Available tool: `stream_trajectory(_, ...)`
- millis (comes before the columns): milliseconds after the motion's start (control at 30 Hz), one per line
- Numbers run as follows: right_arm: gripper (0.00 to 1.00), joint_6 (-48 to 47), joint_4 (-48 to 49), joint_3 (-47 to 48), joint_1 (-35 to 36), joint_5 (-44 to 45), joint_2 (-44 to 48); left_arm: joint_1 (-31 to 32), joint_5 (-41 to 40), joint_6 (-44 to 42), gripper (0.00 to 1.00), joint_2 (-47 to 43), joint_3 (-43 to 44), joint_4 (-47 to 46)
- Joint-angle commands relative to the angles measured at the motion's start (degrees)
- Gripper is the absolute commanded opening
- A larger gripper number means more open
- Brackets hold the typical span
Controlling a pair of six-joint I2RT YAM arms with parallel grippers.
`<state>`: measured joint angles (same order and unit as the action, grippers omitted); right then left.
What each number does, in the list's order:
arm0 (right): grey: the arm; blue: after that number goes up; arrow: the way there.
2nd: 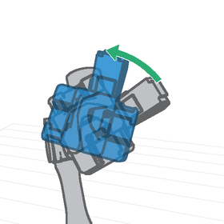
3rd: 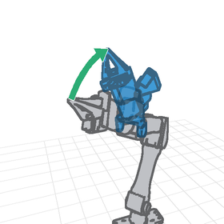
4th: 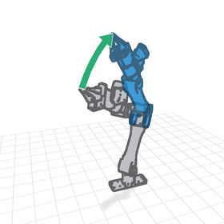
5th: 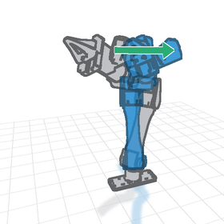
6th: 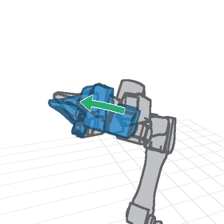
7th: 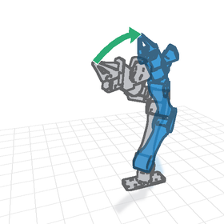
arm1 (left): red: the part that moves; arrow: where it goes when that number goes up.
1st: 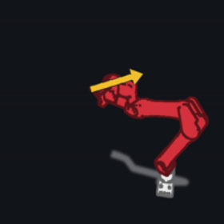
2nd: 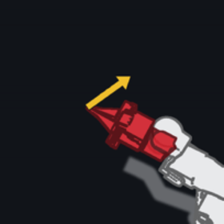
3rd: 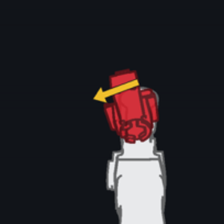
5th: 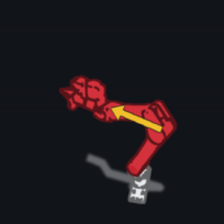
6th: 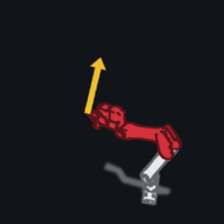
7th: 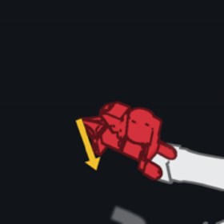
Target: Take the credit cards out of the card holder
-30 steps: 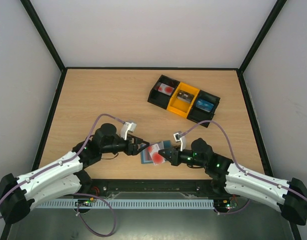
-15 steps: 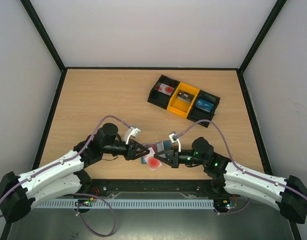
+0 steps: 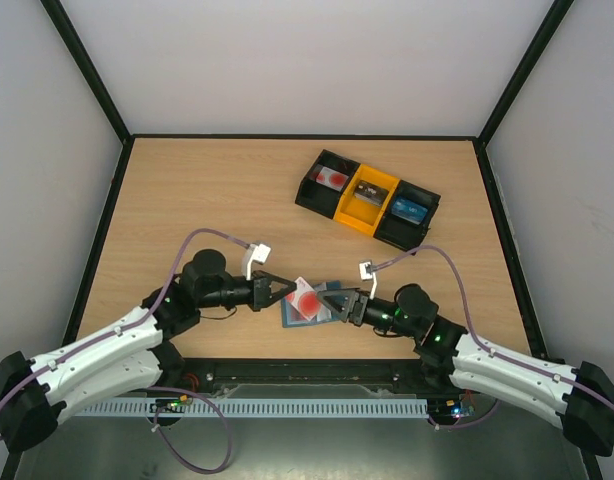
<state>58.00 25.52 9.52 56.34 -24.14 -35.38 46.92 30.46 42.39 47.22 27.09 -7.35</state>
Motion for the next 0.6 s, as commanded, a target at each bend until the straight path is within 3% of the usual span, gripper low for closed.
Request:
stream_trajectory(0, 0.52, 8.1, 7.9, -3.3, 0.1, 5.4, 0.1, -0.4, -7.3, 7.1, 0.03, -2.1, -3.2, -7.4)
stream_trajectory(167, 0.52, 11.2, 11.9, -4.1, 0.2, 7.0, -2.2, -0.5, -11.5, 14.1, 0.03, -4.3, -7.1, -15.9)
stream_trajectory(567, 0.42, 12.8, 16.9, -1.2, 0.2, 6.2, -9.0, -0.8, -17.9, 21.2, 0.03, -8.2, -12.8, -23.8)
